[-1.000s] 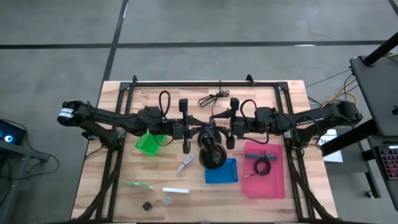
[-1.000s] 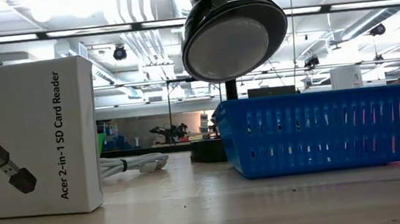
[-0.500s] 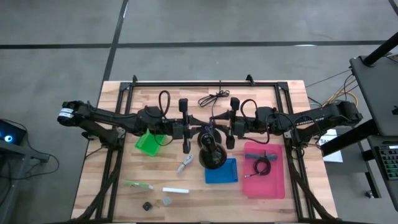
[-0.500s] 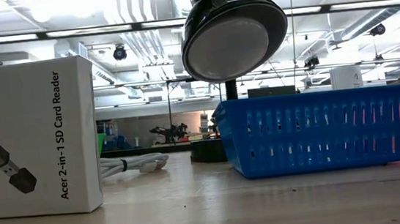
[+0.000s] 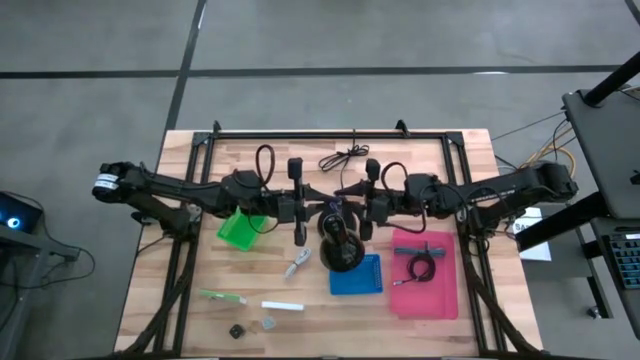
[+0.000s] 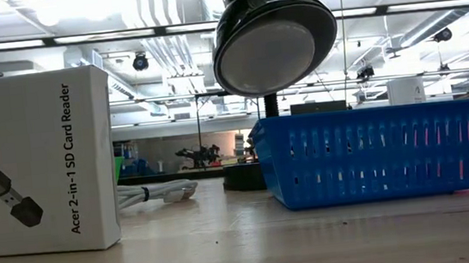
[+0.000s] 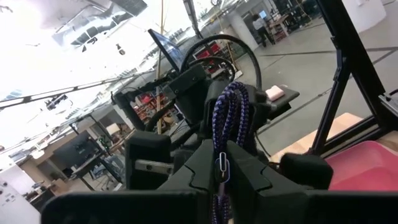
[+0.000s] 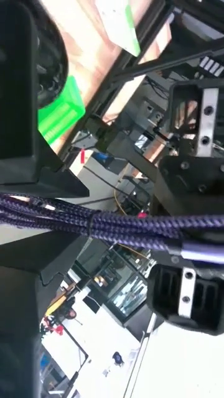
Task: Pick and place items into bin
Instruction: Put the violet charger cable into the pink bin
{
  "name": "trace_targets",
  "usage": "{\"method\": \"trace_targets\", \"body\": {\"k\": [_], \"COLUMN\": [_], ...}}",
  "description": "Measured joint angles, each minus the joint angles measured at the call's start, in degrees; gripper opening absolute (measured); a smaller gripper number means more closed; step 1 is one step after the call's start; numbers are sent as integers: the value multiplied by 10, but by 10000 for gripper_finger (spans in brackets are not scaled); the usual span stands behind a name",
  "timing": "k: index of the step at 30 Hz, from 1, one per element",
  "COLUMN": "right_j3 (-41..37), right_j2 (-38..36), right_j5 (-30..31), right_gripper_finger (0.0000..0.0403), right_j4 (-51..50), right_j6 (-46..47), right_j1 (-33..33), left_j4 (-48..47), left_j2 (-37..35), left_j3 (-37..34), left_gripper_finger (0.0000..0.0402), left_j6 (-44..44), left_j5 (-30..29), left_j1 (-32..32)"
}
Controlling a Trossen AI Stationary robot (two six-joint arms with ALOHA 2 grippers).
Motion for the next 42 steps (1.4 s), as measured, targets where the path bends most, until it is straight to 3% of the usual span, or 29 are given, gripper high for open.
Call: {"method": "trace_targets", "body": {"k": [8, 16, 25, 34, 42], "right_j3": [0, 0, 0, 0, 0], "right_j2": [9, 6, 6, 6, 6], "right_j5": [6, 7, 10, 57, 70], "right_gripper_finger": [112, 119, 89, 19, 16], "right_j4": [10, 10, 10, 12, 12], "right_j6": [0, 7, 0, -1, 3], "right_j1": [-6, -6, -6, -6, -6], "left_j4": [0, 1, 1, 1, 1], "left_j2": [0, 0, 0, 0, 0], "left_j3": [0, -1, -2, -3, -3], "left_gripper_finger": [10, 10, 10, 10, 22], "left_j6": [0, 0, 1, 2, -2], "left_j5": [0, 0, 0, -4, -17], "left_j1": [0, 0, 0, 0, 1]}}
